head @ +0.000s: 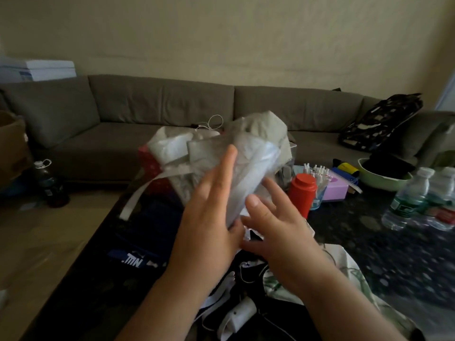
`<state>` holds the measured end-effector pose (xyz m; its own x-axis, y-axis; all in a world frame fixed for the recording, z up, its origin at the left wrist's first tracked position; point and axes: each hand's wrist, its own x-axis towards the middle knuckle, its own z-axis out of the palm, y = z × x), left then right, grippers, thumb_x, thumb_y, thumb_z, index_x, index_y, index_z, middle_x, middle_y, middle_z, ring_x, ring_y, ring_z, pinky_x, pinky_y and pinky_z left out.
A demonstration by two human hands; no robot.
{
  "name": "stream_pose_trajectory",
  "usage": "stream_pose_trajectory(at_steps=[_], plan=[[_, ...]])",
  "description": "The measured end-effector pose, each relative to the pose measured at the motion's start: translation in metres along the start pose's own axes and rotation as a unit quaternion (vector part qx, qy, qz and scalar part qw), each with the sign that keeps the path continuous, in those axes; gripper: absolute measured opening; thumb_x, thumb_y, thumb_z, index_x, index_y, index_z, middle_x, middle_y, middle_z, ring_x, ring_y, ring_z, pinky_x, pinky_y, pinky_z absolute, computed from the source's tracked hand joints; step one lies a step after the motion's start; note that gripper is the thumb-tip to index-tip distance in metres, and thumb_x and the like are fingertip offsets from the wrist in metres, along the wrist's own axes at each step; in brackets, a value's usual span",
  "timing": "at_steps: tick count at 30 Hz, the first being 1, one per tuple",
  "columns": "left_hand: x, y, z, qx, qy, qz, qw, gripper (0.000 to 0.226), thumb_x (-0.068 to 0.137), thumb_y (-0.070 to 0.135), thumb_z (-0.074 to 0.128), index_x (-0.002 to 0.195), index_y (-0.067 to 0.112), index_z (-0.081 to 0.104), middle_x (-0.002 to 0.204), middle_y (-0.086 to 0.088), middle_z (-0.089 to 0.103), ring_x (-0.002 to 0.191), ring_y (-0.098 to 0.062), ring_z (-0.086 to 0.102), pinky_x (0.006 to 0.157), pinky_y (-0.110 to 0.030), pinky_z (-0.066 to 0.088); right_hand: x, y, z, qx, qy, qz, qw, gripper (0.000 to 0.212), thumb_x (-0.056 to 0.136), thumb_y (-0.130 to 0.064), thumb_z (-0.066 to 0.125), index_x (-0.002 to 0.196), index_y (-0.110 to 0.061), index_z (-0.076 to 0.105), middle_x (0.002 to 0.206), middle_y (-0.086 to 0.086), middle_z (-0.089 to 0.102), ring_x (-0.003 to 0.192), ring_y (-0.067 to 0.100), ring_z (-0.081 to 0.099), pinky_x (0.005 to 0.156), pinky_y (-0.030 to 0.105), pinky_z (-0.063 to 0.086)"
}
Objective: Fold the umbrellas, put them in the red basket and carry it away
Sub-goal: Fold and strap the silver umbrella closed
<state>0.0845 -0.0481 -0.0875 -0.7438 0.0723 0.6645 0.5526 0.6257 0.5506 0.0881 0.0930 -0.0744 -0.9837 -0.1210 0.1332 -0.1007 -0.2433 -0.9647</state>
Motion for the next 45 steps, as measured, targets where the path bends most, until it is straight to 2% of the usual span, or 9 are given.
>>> stream_pose_trajectory(at_steps=[4, 7, 13, 20, 24, 29, 32, 39, 45], plan=[[-0.003, 0.005, 0.014, -0.013, -0.127, 0.044, 0.991, 0.127, 0.083, 0.007, 0.082, 0.158, 0.064, -0.003, 0.159, 0.028, 0.023, 0.138, 0.020, 0.025, 0.108, -0.003, 0.033, 0.003, 0.015, 0.009, 0.098, 0.103, -0.010, 0.990, 0.028, 0.097, -0.015, 0.070, 0.125, -0.013, 0.068, 0.113, 0.014, 0.078, 0.106, 0.030, 0.076, 0.086, 0.045, 0.062], [-0.004, 0.016, 0.006, -0.031, -0.175, 0.043, 0.983, 0.116, 0.087, 0.020, 0.080, 0.152, 0.073, -0.001, 0.155, 0.044, 0.015, 0.143, 0.016, 0.025, 0.107, -0.002, 0.031, 0.011, 0.020, -0.004, 0.176, 0.154, 0.016, 0.972, 0.027, 0.100, -0.010, 0.067, 0.127, -0.006, 0.068, 0.115, 0.021, 0.076, 0.106, 0.038, 0.075, 0.090, 0.051, 0.061], [0.003, 0.011, -0.011, -0.020, -0.070, 0.033, 0.997, 0.046, 0.092, 0.032, 0.072, 0.134, 0.048, 0.063, 0.128, 0.033, 0.056, 0.126, 0.009, 0.052, 0.100, -0.003, 0.038, 0.026, 0.008, -0.031, 0.310, 0.149, 0.076, 0.936, 0.053, 0.093, -0.016, 0.068, 0.144, -0.006, 0.056, 0.130, 0.024, 0.069, 0.116, 0.043, 0.070, 0.093, 0.058, 0.059], [0.003, -0.002, -0.021, -0.107, -0.039, -0.098, 0.989, 0.012, 0.096, 0.039, 0.067, 0.105, 0.045, 0.072, 0.104, 0.024, 0.067, 0.097, -0.001, 0.066, 0.077, -0.024, 0.055, 0.025, -0.020, -0.055, 0.386, 0.153, 0.115, 0.903, 0.036, 0.100, -0.018, 0.058, 0.131, 0.000, 0.067, 0.120, 0.021, 0.075, 0.110, 0.037, 0.074, 0.100, 0.052, 0.054], [-0.003, 0.014, -0.018, -0.170, -0.047, -0.108, 0.978, 0.022, 0.093, 0.057, 0.057, 0.105, 0.048, 0.073, 0.102, 0.018, 0.070, 0.090, -0.009, 0.068, 0.073, -0.021, 0.055, 0.027, -0.028, -0.058, 0.421, 0.144, 0.105, 0.889, 0.041, 0.101, -0.019, 0.053, 0.133, 0.003, 0.065, 0.122, 0.024, 0.073, 0.113, 0.038, 0.072, 0.097, 0.052, 0.054], [-0.008, 0.023, -0.014, -0.219, -0.048, -0.106, 0.969, 0.025, 0.094, 0.057, 0.053, 0.112, 0.052, 0.070, 0.114, 0.024, 0.068, 0.111, 0.002, 0.064, 0.083, -0.008, 0.048, 0.027, -0.033, -0.059, 0.450, 0.116, 0.093, 0.880, 0.046, 0.102, -0.021, 0.047, 0.137, 0.006, 0.061, 0.129, 0.028, 0.068, 0.122, 0.041, 0.068, 0.104, 0.053, 0.051], [-0.003, 0.019, -0.016, -0.243, -0.030, -0.133, 0.960, 0.018, 0.100, 0.058, 0.056, 0.112, 0.053, 0.069, 0.117, 0.029, 0.065, 0.111, 0.008, 0.061, 0.083, -0.013, 0.049, 0.025, -0.038, -0.059, 0.445, 0.113, 0.082, 0.885, 0.045, 0.102, -0.022, 0.046, 0.133, 0.007, 0.063, 0.124, 0.029, 0.071, 0.110, 0.041, 0.073, 0.090, 0.053, 0.060], [0.011, -0.003, -0.006, -0.323, -0.040, -0.248, 0.912, 0.024, 0.099, 0.032, 0.065, 0.107, 0.054, 0.070, 0.112, 0.028, 0.071, 0.106, 0.000, 0.068, 0.103, -0.044, 0.055, 0.017, -0.043, -0.046, 0.413, 0.104, 0.071, 0.902, 0.044, 0.100, -0.025, 0.052, 0.129, 0.004, 0.066, 0.122, 0.025, 0.073, 0.104, 0.039, 0.076, 0.093, 0.053, 0.060], [0.017, -0.013, 0.002, -0.358, -0.042, -0.237, 0.902, 0.039, 0.097, 0.010, 0.072, 0.121, 0.041, 0.071, 0.118, 0.015, 0.075, 0.111, -0.003, 0.071, 0.101, -0.041, 0.058, 0.025, -0.049, -0.029, 0.409, 0.106, 0.083, 0.902, 0.045, 0.103, -0.028, 0.053, 0.133, 0.003, 0.065, 0.125, 0.025, 0.071, 0.118, 0.038, 0.070, 0.107, 0.051, 0.050]])
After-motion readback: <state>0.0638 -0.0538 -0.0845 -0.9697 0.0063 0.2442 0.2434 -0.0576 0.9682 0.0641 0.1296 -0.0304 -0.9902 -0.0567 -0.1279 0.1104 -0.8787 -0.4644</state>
